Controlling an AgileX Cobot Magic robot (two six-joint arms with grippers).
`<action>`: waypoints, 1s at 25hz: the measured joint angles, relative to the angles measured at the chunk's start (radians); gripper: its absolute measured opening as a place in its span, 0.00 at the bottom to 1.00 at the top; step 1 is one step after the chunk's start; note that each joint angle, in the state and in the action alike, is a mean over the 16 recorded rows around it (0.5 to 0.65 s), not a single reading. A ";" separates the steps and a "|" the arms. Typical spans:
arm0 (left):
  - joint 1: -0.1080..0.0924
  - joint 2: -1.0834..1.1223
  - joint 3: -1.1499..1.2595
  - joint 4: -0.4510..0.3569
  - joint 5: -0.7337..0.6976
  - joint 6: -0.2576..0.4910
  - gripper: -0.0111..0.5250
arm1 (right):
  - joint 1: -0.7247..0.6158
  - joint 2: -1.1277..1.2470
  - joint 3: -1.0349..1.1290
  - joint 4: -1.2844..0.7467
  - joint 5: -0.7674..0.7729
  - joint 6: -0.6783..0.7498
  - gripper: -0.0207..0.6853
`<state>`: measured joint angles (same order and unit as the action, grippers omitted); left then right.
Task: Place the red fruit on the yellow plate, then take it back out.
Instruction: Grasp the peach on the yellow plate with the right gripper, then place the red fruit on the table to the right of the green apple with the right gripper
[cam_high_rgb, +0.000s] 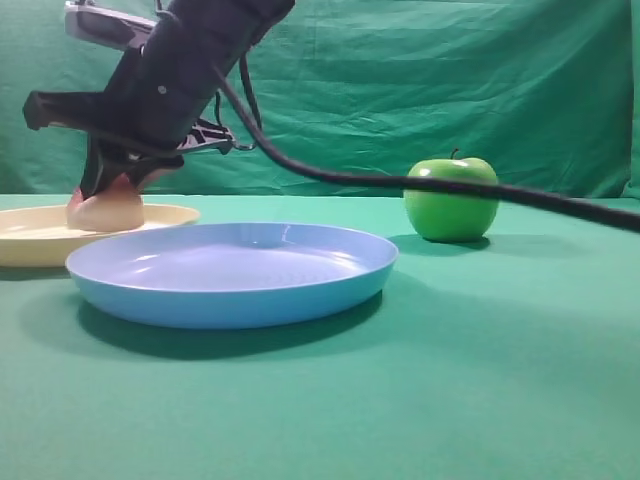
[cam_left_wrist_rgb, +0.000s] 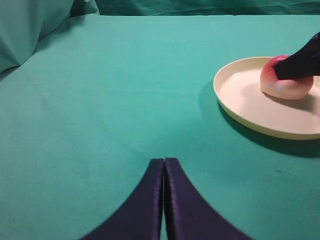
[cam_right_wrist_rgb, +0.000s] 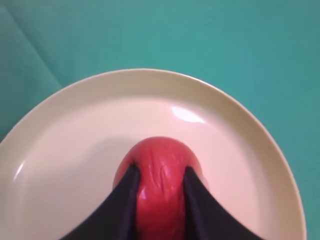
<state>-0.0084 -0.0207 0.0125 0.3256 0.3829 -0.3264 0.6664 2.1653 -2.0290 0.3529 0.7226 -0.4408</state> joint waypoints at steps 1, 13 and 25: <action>0.000 0.000 0.000 0.000 0.000 0.000 0.02 | -0.015 -0.034 0.007 -0.012 0.023 0.008 0.25; 0.000 0.000 0.000 0.000 0.000 0.000 0.02 | -0.208 -0.530 0.461 -0.148 0.046 0.128 0.25; 0.000 0.000 0.000 0.000 0.000 0.000 0.02 | -0.328 -0.954 1.210 -0.175 -0.199 0.152 0.25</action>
<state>-0.0084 -0.0207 0.0125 0.3256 0.3829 -0.3264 0.3379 1.2117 -0.8187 0.1783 0.5238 -0.2886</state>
